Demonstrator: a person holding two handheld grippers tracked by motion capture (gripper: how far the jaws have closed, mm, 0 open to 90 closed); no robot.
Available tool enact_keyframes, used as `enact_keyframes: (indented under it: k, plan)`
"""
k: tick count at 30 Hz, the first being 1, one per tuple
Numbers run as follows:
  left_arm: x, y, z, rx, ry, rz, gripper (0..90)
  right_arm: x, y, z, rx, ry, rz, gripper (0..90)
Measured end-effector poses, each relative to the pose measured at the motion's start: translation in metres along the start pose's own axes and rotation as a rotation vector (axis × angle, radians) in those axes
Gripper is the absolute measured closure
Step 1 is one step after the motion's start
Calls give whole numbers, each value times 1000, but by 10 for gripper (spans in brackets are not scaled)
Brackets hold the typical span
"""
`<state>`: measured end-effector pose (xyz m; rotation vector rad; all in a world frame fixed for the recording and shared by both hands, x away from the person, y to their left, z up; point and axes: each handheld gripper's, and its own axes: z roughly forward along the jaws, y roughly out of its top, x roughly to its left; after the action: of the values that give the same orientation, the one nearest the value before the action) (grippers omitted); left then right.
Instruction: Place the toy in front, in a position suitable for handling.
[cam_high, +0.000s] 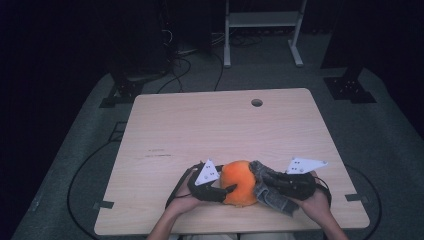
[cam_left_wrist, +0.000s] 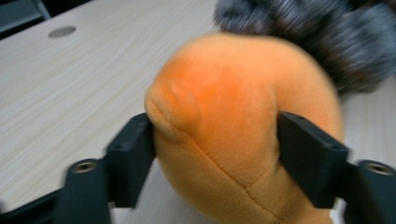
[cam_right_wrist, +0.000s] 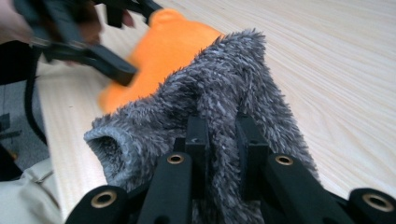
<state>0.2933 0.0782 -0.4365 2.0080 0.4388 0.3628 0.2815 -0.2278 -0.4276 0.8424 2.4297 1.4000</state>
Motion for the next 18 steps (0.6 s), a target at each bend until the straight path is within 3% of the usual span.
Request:
enact_keyframes:
  k: [4, 6, 8, 10, 13, 16, 18]
  plan:
    - [0, 3, -5, -15, -29, -9, 202, -9, -3, -1, 3, -49, 27, 772]
    - [-1, 0, -2, -6, -48, -7, 287, -14, -5, -3, 8, -59, 49, 774]
    - [-3, 0, 1, 11, -18, 8, 341, -13, -3, -6, 6, -78, 60, 778]
    - [-3, 1, 3, 7, -7, -6, 362, -4, 2, -11, -16, -94, 32, 780]
    - [-4, 2, 7, 8, 21, -29, 374, 17, 14, -14, -69, -45, -40, 780]
    - [-6, 1, 10, 42, 61, -6, 381, 33, 18, 5, -16, -47, -121, 778]
    - [-4, -2, 10, 44, 66, -11, 384, 30, 16, 10, -10, -49, -111, 778]
